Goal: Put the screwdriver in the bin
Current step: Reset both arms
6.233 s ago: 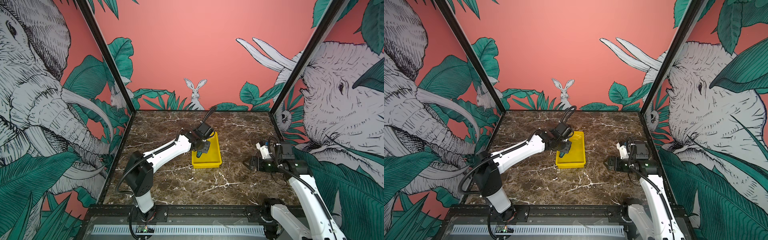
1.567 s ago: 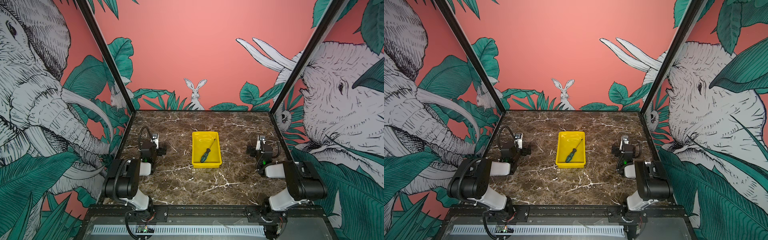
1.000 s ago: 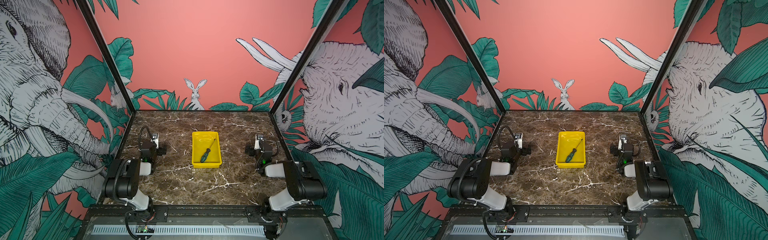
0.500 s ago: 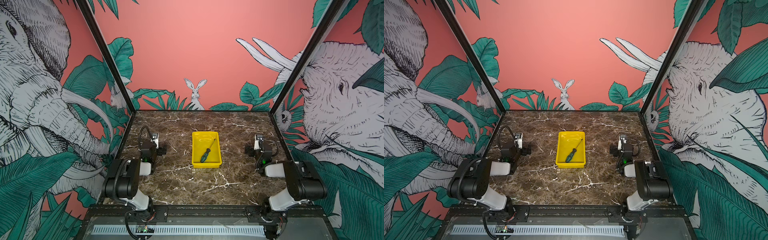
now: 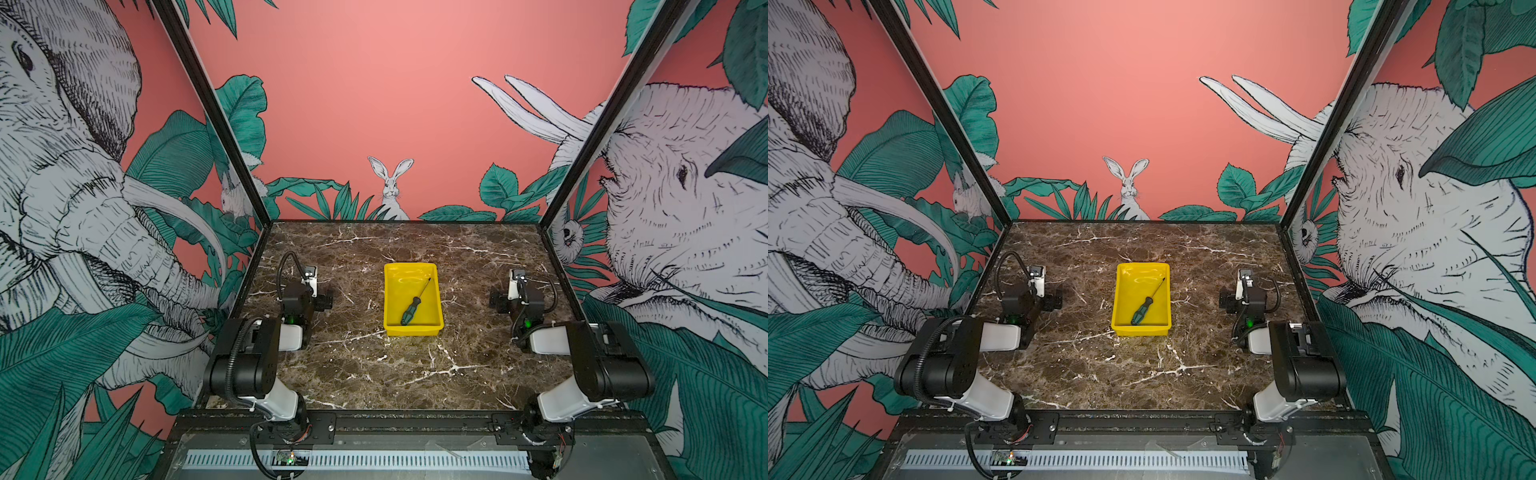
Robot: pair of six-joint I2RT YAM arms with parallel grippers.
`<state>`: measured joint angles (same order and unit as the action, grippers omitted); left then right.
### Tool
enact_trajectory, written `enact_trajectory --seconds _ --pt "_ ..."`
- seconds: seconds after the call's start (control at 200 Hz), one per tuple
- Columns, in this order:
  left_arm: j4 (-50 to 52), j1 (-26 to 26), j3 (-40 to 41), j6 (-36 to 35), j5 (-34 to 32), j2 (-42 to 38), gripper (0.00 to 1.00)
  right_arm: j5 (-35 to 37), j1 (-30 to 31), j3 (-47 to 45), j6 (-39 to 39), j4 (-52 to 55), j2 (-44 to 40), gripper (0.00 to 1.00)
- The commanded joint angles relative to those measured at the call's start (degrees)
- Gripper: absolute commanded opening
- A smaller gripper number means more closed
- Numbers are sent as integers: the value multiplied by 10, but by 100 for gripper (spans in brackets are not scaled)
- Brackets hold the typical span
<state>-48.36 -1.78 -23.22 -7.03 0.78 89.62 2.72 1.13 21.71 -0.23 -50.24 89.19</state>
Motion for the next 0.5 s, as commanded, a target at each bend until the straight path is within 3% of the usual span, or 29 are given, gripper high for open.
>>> enact_trajectory --seconds 0.0,0.495 --pt "-6 1 -9 5 -3 -7 100 -3 2 10 -3 -14 -4 99" --pt "-7 2 -8 5 -3 -6 100 0 2 10 -3 -16 -4 99"
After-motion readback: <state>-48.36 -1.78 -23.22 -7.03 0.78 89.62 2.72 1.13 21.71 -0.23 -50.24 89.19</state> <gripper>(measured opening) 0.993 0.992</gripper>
